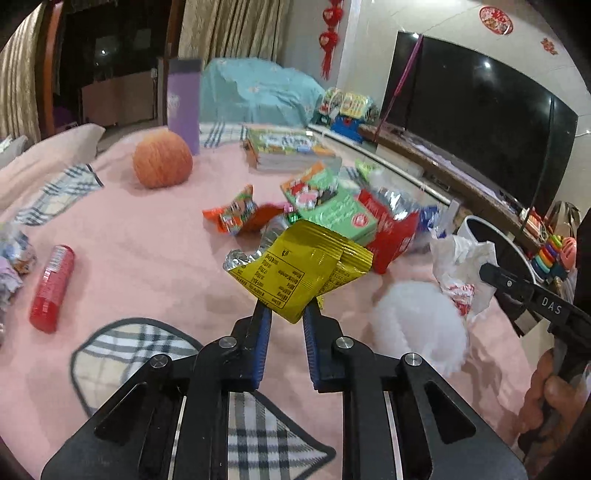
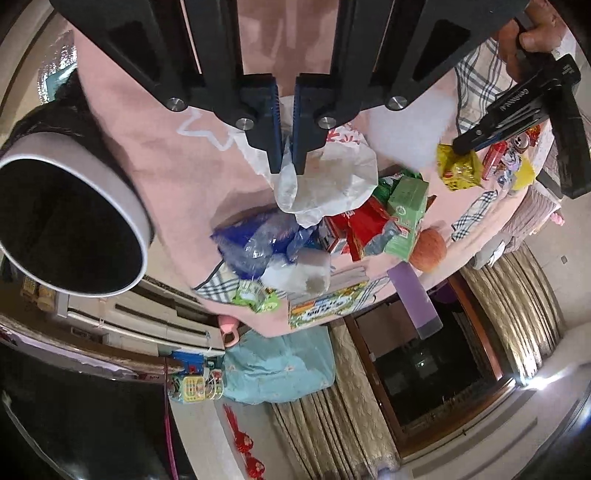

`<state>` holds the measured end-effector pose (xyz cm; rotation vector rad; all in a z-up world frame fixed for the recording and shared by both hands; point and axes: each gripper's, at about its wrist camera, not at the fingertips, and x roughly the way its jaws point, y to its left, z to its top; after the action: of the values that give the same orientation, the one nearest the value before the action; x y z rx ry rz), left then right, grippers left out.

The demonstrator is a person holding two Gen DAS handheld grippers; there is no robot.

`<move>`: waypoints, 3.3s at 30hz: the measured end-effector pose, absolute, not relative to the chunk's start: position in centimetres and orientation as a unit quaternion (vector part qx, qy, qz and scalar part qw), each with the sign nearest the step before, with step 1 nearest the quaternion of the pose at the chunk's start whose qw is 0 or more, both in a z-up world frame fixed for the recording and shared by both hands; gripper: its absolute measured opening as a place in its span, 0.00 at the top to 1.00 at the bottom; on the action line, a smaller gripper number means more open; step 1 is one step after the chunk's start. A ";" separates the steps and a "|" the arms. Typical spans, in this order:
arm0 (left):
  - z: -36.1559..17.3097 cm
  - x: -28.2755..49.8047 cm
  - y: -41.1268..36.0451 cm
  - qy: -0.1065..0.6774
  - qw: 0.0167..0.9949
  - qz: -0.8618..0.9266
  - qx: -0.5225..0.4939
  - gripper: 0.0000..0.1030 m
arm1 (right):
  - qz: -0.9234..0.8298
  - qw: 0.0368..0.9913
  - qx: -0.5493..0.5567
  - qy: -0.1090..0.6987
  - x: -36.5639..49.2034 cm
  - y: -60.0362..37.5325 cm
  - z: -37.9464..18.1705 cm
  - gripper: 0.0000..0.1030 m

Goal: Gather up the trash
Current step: 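Grasp the yellow snack wrapper with the left tool while the right tool grasps the white tissue, then carry both items over the bin and open both tools to drop them, then grasp the crushed green can with the left tool while the right tool grasps the white foam net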

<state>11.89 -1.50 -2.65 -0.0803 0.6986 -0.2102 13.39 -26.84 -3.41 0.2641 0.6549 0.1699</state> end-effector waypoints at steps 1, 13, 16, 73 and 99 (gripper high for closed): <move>-2.3 11.7 -1.4 0.337 0.935 -0.105 -0.042 0.84 | 0.082 0.936 0.131 0.316 13.2 -27.1 -3.2 0.95; 1.7 10.1 -7.8 0.310 0.929 -0.200 -0.027 0.84 | 0.058 0.946 0.158 0.277 10.1 -31.5 -0.5 0.95; 1.9 10.1 -10.5 0.315 0.920 -0.231 -0.020 0.84 | 0.043 0.948 0.161 0.271 9.4 -33.1 -0.1 0.95; -1.2 18.2 -31.4 0.409 0.853 -0.319 0.053 0.28 | -0.036 0.928 0.188 0.319 15.0 -50.5 -1.1 0.42; 0.3 7.4 -12.3 0.357 0.892 -0.275 -0.037 0.25 | 0.042 0.924 0.216 0.313 10.0 -38.3 -2.1 0.18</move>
<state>7.41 -12.28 0.31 -0.0774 0.7408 -0.5715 9.98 -38.33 -2.07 0.4437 0.6419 0.0859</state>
